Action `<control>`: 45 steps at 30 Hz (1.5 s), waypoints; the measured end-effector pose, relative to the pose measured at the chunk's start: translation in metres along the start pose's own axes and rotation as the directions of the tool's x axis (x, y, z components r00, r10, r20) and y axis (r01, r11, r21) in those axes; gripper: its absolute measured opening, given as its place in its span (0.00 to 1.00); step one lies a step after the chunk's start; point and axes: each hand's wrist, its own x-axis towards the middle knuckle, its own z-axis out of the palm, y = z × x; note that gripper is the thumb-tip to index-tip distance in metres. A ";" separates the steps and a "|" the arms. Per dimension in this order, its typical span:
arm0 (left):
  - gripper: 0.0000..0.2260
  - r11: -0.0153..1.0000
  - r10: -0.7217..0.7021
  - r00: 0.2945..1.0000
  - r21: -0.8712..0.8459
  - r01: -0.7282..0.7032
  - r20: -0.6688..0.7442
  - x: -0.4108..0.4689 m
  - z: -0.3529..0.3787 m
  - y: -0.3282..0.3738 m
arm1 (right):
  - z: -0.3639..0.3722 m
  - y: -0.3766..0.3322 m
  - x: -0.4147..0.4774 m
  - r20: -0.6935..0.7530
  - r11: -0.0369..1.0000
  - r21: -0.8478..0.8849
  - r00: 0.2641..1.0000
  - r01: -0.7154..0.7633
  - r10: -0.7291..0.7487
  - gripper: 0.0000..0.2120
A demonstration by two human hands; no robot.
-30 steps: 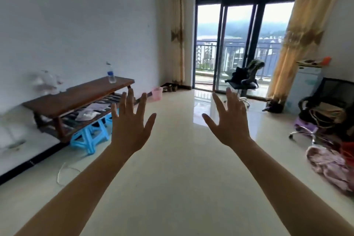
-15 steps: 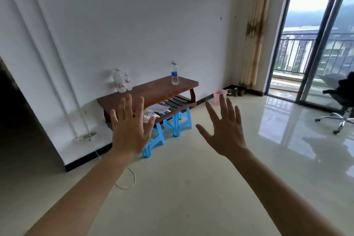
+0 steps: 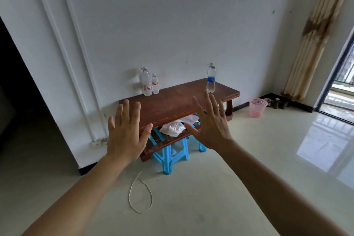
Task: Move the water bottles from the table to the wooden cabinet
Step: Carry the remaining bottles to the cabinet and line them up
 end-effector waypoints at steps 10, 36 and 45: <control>0.35 0.999 -0.026 0.997 -0.035 0.028 0.067 0.237 0.111 -0.097 | 0.131 0.041 0.212 0.020 0.997 -0.063 0.999 -0.039 0.041 0.46; 0.43 0.905 -0.412 0.862 0.025 0.424 0.296 0.597 0.468 -0.225 | 0.544 0.188 0.651 0.342 0.965 0.073 0.903 0.251 -0.261 0.48; 0.49 0.854 -0.424 0.784 -0.088 0.513 0.453 0.716 0.607 -0.341 | 0.644 0.133 0.785 0.407 0.949 0.209 0.861 0.237 -0.305 0.45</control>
